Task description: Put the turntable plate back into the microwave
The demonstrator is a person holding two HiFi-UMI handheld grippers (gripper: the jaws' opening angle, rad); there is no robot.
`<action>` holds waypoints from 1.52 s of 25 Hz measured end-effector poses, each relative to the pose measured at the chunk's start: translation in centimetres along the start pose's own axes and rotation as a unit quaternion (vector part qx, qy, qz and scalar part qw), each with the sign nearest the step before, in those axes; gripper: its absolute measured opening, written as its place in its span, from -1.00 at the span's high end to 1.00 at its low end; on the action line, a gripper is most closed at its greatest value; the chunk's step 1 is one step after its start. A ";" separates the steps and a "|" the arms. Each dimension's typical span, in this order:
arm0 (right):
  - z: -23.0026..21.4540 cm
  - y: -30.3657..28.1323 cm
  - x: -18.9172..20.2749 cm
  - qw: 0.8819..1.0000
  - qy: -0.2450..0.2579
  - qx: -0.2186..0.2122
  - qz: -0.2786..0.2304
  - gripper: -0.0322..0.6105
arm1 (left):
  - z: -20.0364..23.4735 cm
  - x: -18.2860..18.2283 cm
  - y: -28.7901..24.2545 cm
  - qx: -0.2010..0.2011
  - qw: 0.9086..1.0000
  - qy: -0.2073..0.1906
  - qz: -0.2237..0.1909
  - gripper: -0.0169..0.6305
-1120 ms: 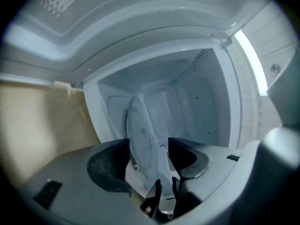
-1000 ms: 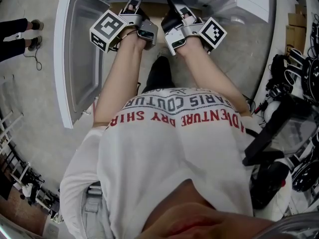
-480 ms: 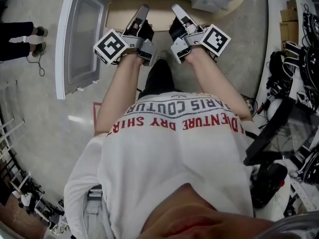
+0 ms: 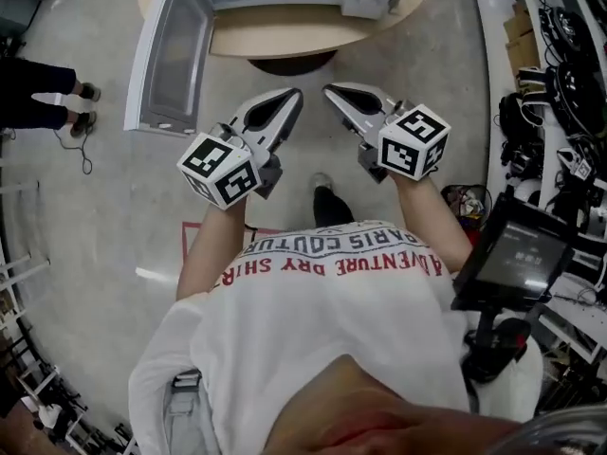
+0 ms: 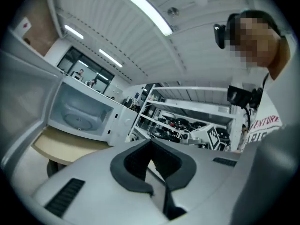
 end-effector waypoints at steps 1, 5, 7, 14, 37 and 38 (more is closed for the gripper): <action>1.9 0.7 0.7 1.000 0.018 0.005 0.002 0.89 | -1.3 0.5 1.4 0.004 1.000 -0.019 0.010 0.95; 10.9 3.4 5.2 0.999 0.046 0.016 -0.001 0.89 | -7.6 3.9 8.7 0.021 0.997 -0.067 0.039 0.95; 16.7 4.4 8.1 0.999 0.051 0.012 0.002 0.89 | -10.6 5.6 13.2 0.021 0.995 -0.081 0.052 0.95; 33.9 7.5 13.6 0.997 0.065 0.013 0.043 0.89 | -19.6 8.2 27.8 0.012 0.996 -0.075 0.056 0.95; 55.9 31.4 23.5 0.997 0.072 0.008 0.013 0.89 | -49.4 19.1 40.6 -0.014 0.996 -0.073 0.059 0.95; 56.7 32.2 23.9 0.997 0.076 0.009 0.012 0.89 | -50.4 19.6 41.1 -0.016 0.995 -0.076 0.061 0.95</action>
Point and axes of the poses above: the fingertips, and each gripper's own axes: y backward along the fingers, z to its left, x out of its underside, the point moved 9 cm from there along y, backward along the fingers, and after that the axes turned 3 degrees about z, right-handed, at the moved point
